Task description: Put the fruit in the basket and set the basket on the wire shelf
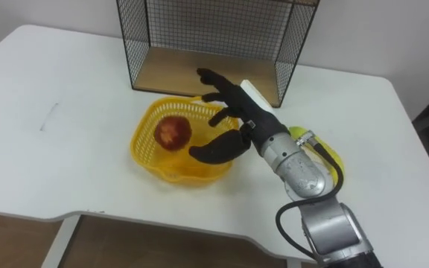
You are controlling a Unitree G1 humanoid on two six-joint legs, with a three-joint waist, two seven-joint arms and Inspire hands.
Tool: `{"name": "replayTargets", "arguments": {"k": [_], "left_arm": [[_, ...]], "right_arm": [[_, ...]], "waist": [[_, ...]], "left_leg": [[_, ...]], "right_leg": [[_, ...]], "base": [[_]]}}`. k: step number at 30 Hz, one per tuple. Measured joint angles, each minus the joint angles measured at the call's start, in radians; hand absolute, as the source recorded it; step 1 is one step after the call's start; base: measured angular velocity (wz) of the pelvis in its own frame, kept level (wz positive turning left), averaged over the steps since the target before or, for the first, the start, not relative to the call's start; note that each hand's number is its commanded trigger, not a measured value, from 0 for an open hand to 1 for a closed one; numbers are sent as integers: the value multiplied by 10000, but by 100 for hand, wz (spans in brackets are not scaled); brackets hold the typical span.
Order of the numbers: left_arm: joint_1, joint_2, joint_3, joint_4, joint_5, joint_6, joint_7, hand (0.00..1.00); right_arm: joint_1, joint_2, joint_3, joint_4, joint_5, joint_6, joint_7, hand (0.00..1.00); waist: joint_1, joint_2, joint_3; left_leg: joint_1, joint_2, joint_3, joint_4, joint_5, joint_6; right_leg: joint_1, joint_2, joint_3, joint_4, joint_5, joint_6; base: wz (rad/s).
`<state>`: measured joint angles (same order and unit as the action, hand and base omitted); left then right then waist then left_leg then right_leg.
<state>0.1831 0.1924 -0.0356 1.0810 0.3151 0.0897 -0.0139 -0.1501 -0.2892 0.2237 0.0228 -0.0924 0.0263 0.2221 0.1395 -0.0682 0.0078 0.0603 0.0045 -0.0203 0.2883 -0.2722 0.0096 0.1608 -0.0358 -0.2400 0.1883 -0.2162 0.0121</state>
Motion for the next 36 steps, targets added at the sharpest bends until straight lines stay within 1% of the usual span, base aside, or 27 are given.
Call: {"name": "replayTargets", "arguments": {"k": [5, 8, 14, 19, 26, 30, 31, 36], "left_arm": [[-5, 2, 22, -10, 5, 2, 21, 0], [-7, 2, 90, -10, 7, 4, 18, 0], [-3, 11, 131, -11, 7, 12, 47, 0], [-3, 13, 131, -33, 5, 128, 52, 0], [5, 25, 141, -73, 11, 128, 52, 0], [18, 68, 131, -90, 13, 91, 52, 0], [39, 87, 128, -90, 12, 77, 52, 0], [63, 94, 123, 0, 7, 3, 51, 0]], "right_arm": [[1, 0, -1, 0, -34, 0, -23, 0], [1, 0, -1, 0, -331, 0, -23, 0], [42, -2, -1, 33, -331, 0, -73, 0], [56, -23, 0, 84, -331, 0, -259, 0], [102, -29, -5, 94, -286, -2, -437, 0], [100, -24, -116, 94, -81, -15, -472, 0], [100, -25, -130, 93, 131, -18, -481, 0], [99, -22, -300, 100, 709, -33, -481, 0]], "waist": [[-28, 0, 0], [-7, 3, 1], [-26, 17, 1], [-37, 66, -18], [-248, 118, -60], [-298, 128, -57], [-373, 128, -56], [-517, 153, -34]], "left_leg": [[-74, -6, -105, 26, 3, -5], [-78, -7, -113, 23, 4, -6], [-100, -14, -126, 25, 3, -6], [-100, -13, -119, 21, 4, -6], [-76, -16, -104, 21, 7, -6], [-10, -16, -92, 22, 10, -8], [19, -15, -95, 30, 10, -7], [34, -12, -98, 125, 9, -7]], "right_leg": [[-22, 0, -97, -7, 0, 0], [-24, 1, -98, -8, 0, 0], [-25, 1, -117, -31, 1, 1], [-26, 1, -115, -31, 1, 1], [-9, -2, -100, -29, 1, 1], [47, -1, -66, -29, 1, 1], [86, -1, -72, -30, 1, 1], [146, -5, -57, -22, 1, 1]], "base": [[6], [0], [0], [0], [0], [0], [0], [0]]}}
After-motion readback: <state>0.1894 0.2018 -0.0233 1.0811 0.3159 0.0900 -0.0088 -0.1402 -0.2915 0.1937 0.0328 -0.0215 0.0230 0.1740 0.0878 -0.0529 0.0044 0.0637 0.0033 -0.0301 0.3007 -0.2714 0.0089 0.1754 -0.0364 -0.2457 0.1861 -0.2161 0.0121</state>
